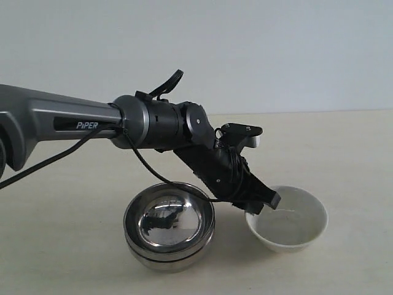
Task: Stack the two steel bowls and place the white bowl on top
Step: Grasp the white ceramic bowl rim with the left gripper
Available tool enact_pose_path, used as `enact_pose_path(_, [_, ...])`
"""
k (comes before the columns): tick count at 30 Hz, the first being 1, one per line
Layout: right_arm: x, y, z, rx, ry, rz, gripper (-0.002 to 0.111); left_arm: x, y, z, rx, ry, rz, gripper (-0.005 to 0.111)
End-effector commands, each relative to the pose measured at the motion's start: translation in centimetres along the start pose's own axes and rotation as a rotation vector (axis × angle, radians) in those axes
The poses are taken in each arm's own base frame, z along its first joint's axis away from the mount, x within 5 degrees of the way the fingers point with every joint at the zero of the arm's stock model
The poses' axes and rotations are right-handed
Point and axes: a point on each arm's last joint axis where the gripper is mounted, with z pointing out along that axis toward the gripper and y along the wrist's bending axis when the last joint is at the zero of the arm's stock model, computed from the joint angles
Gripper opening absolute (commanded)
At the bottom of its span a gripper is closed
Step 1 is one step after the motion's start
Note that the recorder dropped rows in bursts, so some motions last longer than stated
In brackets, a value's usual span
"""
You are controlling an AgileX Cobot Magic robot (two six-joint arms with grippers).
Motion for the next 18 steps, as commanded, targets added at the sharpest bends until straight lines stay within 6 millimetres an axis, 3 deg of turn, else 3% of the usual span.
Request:
enact_pose_path(1, [0.1, 0.0, 0.0, 0.006, -0.004, -0.005, 0.0, -0.1, -0.4, 0.1, 0.015, -0.001, -0.005, 0.006])
enact_pose_path(9, [0.1, 0.0, 0.0, 0.006, -0.004, -0.005, 0.0, -1.1, -1.0, -0.6, 0.054, -0.008, -0.017, 0.004])
enact_pose_path(18, [0.1, 0.0, 0.0, 0.006, -0.004, -0.005, 0.0, -3.2, -2.0, -5.1, 0.087, -0.044, -0.032, 0.004])
